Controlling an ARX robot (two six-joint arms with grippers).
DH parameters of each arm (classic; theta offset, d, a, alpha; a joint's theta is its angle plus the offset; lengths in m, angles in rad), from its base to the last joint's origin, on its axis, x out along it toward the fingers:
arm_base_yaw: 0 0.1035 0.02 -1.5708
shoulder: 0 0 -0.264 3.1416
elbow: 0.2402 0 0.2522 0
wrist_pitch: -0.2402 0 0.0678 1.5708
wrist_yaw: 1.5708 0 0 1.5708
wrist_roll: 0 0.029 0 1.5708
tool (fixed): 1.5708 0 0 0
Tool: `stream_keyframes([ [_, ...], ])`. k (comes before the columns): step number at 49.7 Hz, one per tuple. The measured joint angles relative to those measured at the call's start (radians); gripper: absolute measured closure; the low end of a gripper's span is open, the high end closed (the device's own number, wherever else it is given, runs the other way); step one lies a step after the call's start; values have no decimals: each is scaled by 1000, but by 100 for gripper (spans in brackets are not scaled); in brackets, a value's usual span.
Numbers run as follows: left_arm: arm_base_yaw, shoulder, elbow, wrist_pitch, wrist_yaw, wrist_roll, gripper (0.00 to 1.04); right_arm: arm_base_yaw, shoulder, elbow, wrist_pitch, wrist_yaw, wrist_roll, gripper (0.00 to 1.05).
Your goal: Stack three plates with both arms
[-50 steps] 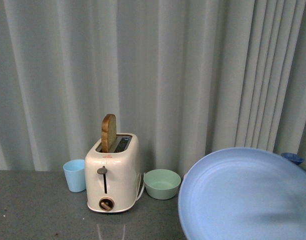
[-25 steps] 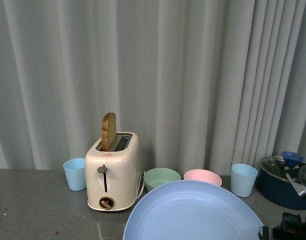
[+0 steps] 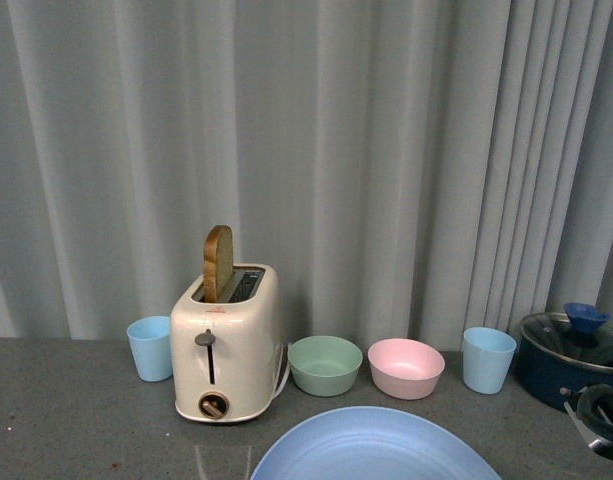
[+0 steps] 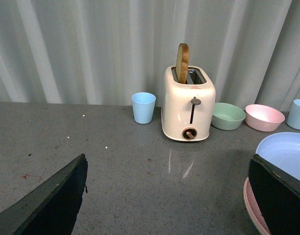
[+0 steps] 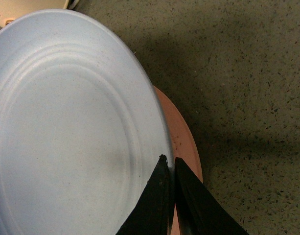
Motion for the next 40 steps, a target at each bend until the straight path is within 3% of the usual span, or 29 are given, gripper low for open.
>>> stream_keyframes([
  [21, 0, 0, 0, 0, 0, 0, 7, -14, 51, -5, -31, 7, -1, 102],
  [24, 0, 0, 0, 0, 0, 0, 7, -19, 54, -6, -34, 4, -1, 93],
  [31, 0, 0, 0, 0, 0, 0, 7, -43, 27, -13, -50, -5, -1, 60],
  [40, 0, 0, 0, 0, 0, 0, 7, -109, -200, -62, -107, -44, -2, 20],
])
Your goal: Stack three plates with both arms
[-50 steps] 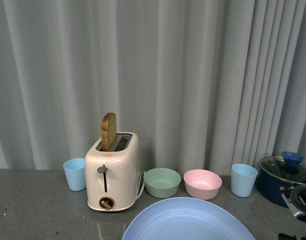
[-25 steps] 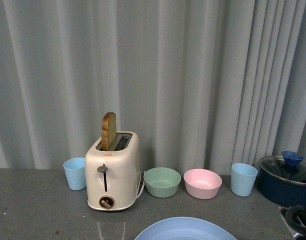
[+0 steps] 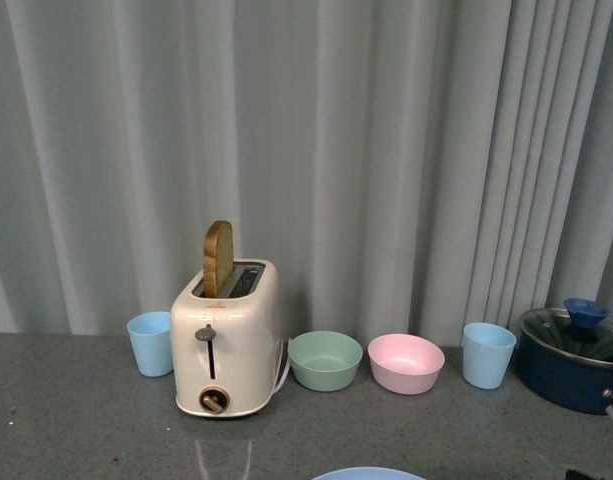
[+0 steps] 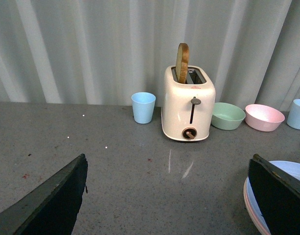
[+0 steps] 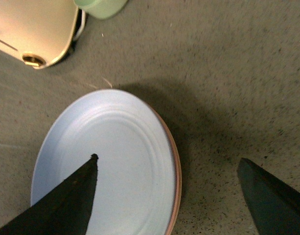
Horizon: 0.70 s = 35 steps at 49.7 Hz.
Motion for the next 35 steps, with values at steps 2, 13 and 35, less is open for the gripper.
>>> stream_keyframes([
  [2, 0, 0, 0, 0, 0, 0, 7, -21, -68, -12, -20, -2, -1, 11],
  [13, 0, 0, 0, 0, 0, 0, 7, -138, -493, -54, -130, 69, -65, 7],
  [35, 0, 0, 0, 0, 0, 0, 7, -196, -1068, -184, -218, 167, -301, 39],
])
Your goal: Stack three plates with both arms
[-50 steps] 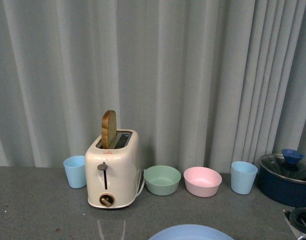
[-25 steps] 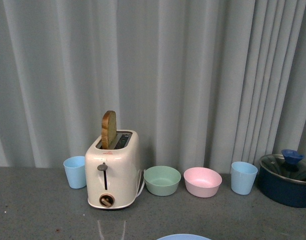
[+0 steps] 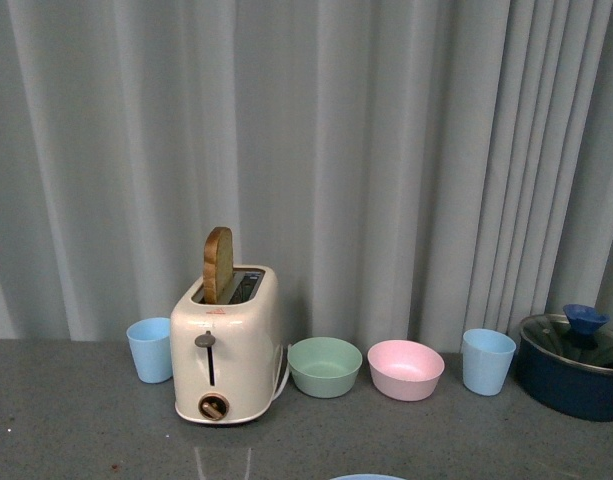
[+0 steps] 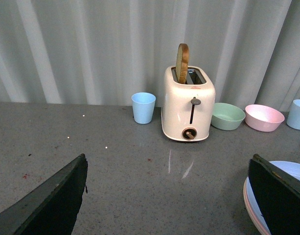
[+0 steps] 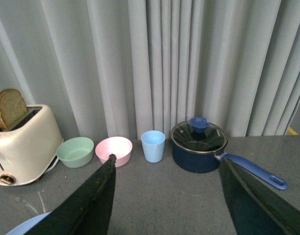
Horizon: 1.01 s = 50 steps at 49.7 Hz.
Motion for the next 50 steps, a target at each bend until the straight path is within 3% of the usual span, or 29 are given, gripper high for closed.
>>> stream_keyframes([
  [16, 0, 0, 0, 0, 0, 0, 7, 94, -130, -172, 26, 94, -37, 96],
  [18, 0, 0, 0, 0, 0, 0, 7, 130, -146, -187, 26, 149, -41, 102],
  [25, 0, 0, 0, 0, 0, 0, 7, 200, -196, -230, 23, 188, -40, 102],
  [50, 0, 0, 0, 0, 0, 0, 7, 201, -350, -315, -47, 196, -40, 102],
])
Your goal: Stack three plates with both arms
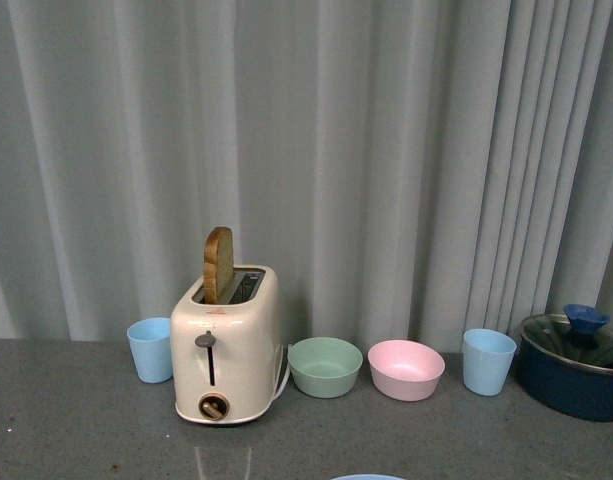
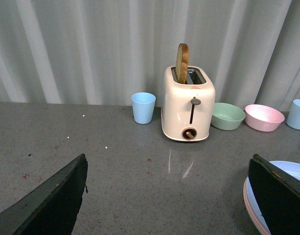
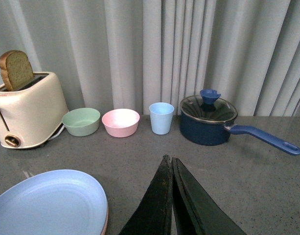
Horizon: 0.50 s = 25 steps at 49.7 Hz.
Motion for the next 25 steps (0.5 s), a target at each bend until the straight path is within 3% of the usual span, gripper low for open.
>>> stream_keyframes([
  [14, 0, 0, 0, 0, 0, 0, 7, 0, -71, -39, -22, 0, 0, 102],
  [19, 0, 0, 0, 0, 0, 0, 7, 0, -198, -38, -182, 0, 0, 102],
  [25, 0, -1, 0, 0, 0, 0, 7, 0, -236, -38, -192, 0, 0, 102],
])
